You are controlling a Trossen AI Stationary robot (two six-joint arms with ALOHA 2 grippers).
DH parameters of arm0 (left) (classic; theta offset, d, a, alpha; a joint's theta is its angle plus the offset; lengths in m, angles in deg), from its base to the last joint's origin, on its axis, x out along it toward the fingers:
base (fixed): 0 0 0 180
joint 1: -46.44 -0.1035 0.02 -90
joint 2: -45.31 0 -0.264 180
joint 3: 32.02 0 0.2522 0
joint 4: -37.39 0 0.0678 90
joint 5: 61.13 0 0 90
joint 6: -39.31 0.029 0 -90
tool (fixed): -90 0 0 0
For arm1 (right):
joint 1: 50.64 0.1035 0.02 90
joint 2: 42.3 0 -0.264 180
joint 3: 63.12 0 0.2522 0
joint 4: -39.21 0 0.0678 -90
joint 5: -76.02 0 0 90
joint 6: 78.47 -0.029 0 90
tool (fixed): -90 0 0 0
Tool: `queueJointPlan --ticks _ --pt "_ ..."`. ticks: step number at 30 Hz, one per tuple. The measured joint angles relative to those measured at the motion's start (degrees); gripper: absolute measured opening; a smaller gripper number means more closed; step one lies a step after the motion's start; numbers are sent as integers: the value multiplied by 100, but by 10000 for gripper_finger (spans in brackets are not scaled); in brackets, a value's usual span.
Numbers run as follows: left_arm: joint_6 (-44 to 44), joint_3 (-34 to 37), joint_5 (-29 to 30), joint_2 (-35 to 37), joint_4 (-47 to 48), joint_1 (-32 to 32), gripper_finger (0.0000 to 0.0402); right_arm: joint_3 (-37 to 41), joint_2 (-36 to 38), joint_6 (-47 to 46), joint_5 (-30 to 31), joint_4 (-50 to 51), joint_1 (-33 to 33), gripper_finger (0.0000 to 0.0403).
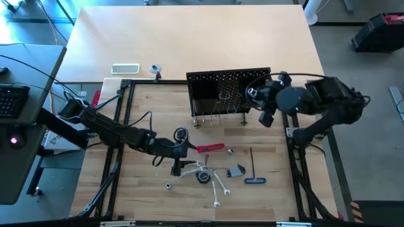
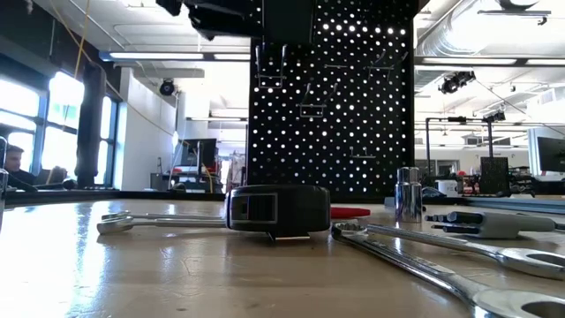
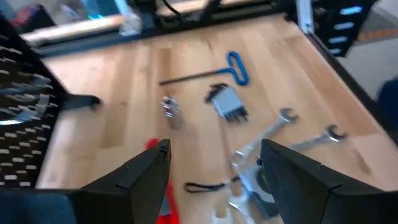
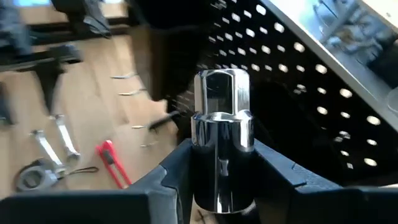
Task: Hang tools onto peg board
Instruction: Put the top left socket into the peg board, then put the left socket into the peg board
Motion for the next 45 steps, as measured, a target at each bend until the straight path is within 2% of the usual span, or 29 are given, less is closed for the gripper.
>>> queueJointPlan --ticks 7,14,21,37,45 --pt "-237 2 -672 -460 52 2 241 -4 -89 311 -621 -2 -739 115" --pt "-285 4 -991 -834 -15 2 241 -3 -192 439 -1243 23 -1171 115" --pt "-285 4 -1048 -906 -33 11 241 -2 -205 487 -1388 91 -1412 127" --pt "-283 4 -1210 -905 -77 11 241 -2 -201 639 -1592 166 -1514 144" --pt "-274 2 -1409 -1044 42 139 241 -20 -180 715 -2127 126 -1499 148"
